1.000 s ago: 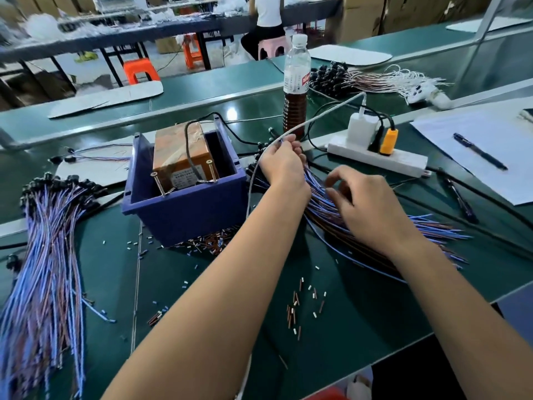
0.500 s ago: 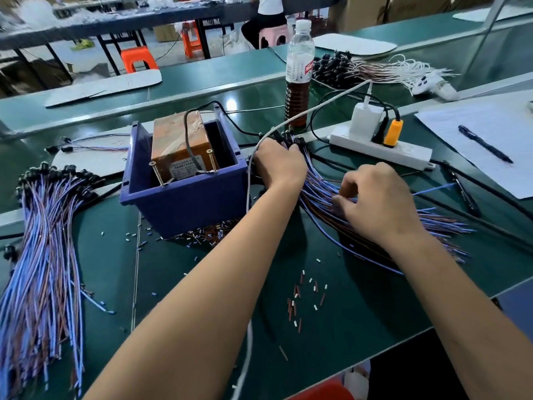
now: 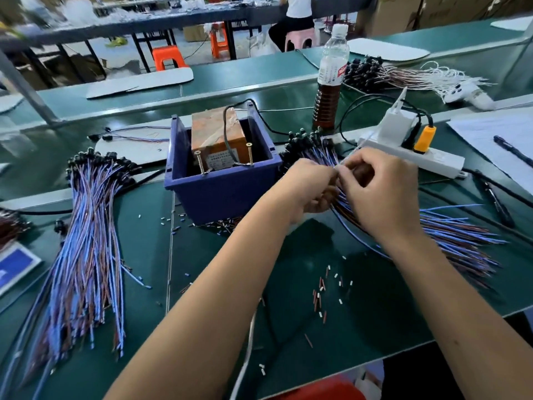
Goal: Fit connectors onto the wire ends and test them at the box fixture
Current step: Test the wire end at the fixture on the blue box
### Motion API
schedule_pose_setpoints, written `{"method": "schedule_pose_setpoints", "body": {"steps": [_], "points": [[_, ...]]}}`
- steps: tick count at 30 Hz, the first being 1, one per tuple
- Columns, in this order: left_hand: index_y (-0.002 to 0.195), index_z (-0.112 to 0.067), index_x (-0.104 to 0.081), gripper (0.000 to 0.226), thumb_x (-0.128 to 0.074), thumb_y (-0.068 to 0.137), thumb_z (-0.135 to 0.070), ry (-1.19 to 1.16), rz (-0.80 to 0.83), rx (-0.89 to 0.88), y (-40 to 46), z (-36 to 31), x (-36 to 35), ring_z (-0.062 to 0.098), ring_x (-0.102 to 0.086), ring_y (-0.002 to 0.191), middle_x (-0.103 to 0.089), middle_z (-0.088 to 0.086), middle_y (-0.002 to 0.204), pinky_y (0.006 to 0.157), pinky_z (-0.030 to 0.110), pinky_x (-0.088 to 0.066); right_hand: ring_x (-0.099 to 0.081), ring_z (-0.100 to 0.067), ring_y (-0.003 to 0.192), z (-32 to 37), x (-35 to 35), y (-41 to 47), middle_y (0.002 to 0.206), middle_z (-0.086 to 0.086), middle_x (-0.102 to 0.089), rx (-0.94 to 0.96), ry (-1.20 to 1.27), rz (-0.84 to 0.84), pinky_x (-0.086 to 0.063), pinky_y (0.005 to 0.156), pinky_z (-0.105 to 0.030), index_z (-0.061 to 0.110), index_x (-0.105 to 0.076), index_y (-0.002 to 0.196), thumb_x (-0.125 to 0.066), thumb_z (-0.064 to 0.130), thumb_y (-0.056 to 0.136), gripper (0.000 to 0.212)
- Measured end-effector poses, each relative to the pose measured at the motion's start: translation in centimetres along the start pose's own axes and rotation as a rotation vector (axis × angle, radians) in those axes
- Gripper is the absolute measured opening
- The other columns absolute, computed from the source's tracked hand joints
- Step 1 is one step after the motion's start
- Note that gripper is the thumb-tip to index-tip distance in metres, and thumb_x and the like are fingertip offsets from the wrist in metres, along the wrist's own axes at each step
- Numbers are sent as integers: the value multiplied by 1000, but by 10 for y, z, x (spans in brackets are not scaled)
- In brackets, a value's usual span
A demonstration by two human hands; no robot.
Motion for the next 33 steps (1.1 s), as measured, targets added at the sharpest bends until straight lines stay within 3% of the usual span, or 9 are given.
{"method": "schedule_pose_setpoints", "body": {"steps": [7,11,14,16,18,20,23,28,33], "points": [[84,-13,-60,33,-36,107,-10,17,12,-56,-62,18,70,9,-43,44,-54,-6,51,40,17,-37,-60,-21,62,87,-47,-14,68,0,-67,221,172,64,-49,66,-39,12,-71,82,-74,14,89,9],[88,-12,-60,23,-42,102,-7,201,-105,-32,-99,40,147,6,-42,44,-56,-10,52,41,17,-34,-58,-15,61,144,-84,-38,69,3,-67,353,309,193,-48,62,-32,12,-72,83,-77,14,89,8],[80,-12,-62,12,-57,90,-7,346,-379,8,-121,53,218,15,-46,50,-58,-5,54,46,19,-35,-50,-10,56,179,-121,-61,63,9,-60,333,439,325,-44,57,-26,14,-70,81,-77,16,88,10],[78,-12,-66,9,-62,86,-11,496,-658,10,-135,57,264,27,-58,65,-66,6,65,55,28,-47,-52,-13,57,199,-157,-78,62,8,-59,295,459,469,-46,57,-31,15,-68,79,-75,15,87,11],[92,-12,-72,11,-63,89,-18,728,-957,30,-152,52,300,36,-66,93,-73,16,92,79,39,-53,-59,-22,63,213,-198,-90,66,2,-64,242,425,622,-49,61,-34,14,-65,76,-71,12,87,12],[104,-11,-71,19,-60,92,-22,901,-1121,33,-157,48,320,39,-64,106,-71,19,107,88,41,-50,-64,-33,77,221,-234,-96,77,-9,-70,187,361,759,-52,67,-39,15,-63,77,-66,10,87,12],[112,-6,-64,26,-58,93,-23,1044,-1180,49,-145,45,343,41,-56,114,-61,23,118,95,44,-45,-67,-35,89,217,-273,-101,95,-11,-73,103,174,845,-49,70,-33,16,-68,89,-64,22,92,7],[126,-1,-54,48,-67,96,-37,1082,-1186,207,-131,53,384,42,-50,125,-55,28,131,106,45,-40,-65,-33,83,212,-281,-98,93,-10,-72,65,49,746,-38,66,-28,18,-68,91,-62,31,93,14],[117,-3,-64,35,-68,97,-32,930,-1230,135,-126,55,399,39,-58,119,-64,22,123,100,46,-47,-61,-31,77,210,-279,-95,91,-10,-72,59,72,764,-38,66,-27,21,-67,89,-62,29,94,11]]}}
Point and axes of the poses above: each hand's wrist, its own y-axis towards the middle knuckle, its own x-axis out of the back of the hand, z = x × y, the point moved 10 cm from there along y, towards the middle knuckle
